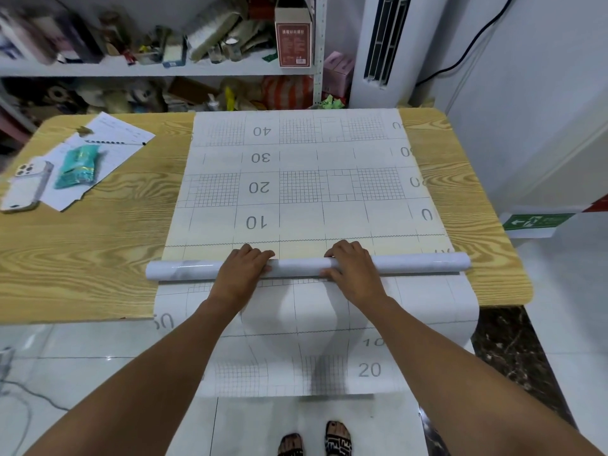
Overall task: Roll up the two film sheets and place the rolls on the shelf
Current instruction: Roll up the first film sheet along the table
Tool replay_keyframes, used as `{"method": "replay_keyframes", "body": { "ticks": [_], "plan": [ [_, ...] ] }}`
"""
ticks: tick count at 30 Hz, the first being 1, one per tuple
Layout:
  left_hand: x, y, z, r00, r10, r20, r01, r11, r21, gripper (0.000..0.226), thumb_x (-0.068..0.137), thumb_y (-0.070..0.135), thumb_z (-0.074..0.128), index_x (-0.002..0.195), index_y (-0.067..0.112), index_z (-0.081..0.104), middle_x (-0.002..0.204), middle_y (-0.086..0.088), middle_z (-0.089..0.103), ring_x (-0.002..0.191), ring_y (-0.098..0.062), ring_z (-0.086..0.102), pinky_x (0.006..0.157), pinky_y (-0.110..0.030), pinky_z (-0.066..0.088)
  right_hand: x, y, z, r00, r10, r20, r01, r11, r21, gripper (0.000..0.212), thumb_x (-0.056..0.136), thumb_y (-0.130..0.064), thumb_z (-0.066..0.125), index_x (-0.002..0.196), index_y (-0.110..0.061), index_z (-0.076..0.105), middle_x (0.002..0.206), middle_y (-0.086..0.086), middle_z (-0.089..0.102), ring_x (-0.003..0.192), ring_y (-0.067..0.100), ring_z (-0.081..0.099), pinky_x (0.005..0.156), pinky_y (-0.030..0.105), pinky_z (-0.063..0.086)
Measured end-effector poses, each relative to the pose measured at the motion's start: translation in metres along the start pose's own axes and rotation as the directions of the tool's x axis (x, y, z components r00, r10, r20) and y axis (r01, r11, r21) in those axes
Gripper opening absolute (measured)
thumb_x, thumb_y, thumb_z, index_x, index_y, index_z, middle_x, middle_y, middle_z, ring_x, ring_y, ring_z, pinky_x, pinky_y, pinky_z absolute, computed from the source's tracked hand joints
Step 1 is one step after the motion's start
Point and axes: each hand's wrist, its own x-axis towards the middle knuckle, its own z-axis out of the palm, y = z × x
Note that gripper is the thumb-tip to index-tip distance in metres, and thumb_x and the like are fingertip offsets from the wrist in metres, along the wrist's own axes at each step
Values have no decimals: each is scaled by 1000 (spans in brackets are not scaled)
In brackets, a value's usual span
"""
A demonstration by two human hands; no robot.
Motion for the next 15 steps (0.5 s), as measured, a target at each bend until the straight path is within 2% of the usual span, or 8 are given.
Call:
{"method": "replay_keyframes", "body": {
  "ticks": [3, 5, 7, 11, 15],
  "plan": [
    [-2, 6, -3, 998, -64, 13, 64, 998, -21, 28, 74, 3, 72, 100, 4, 63, 74, -12, 65, 75, -31, 59, 64, -34, 48, 0, 0, -1, 1000, 3, -15, -3, 999, -32, 25, 88, -28, 59, 108, -12, 63, 115, 2, 54, 106, 24, 42, 87, 28, 29],
    [-1, 10, -5, 989, -137, 46, 140, 988, -69, 28, 86, 8, 60, 113, 3, 57, 91, -17, 65, 93, -34, 55, 77, -39, 43, -1, -1, -1, 1000, 8, -25, -9, 999, -38, 26, 89, -30, 59, 106, -12, 65, 113, 2, 55, 105, 25, 42, 85, 29, 29],
    [0, 11, -5, 982, -172, 77, 178, 980, -91, 32, 89, 14, 55, 119, 3, 53, 103, -18, 63, 102, -35, 51, 83, -41, 40, -1, 0, 0, 1000, 16, -20, -17, 998, -53, 26, 90, -31, 57, 106, -13, 65, 111, 1, 55, 103, 24, 42, 84, 29, 28],
    [-1, 7, -1, 984, -132, 120, 145, 984, -103, 38, 79, 19, 69, 112, 3, 57, 108, -19, 59, 95, -36, 54, 74, -37, 43, 0, 0, 3, 1000, 28, -3, -28, 997, -70, 27, 93, -34, 51, 108, -15, 64, 110, -1, 56, 103, 22, 42, 85, 31, 29],
    [-1, 4, 1, 981, -148, 124, 162, 980, -112, 33, 82, 22, 67, 109, 6, 58, 105, -14, 56, 94, -31, 51, 66, -29, 34, 0, -1, 3, 999, 38, 21, -36, 995, -92, 29, 96, -35, 45, 108, -16, 63, 112, -1, 56, 103, 23, 42, 86, 32, 28]
  ]
}}
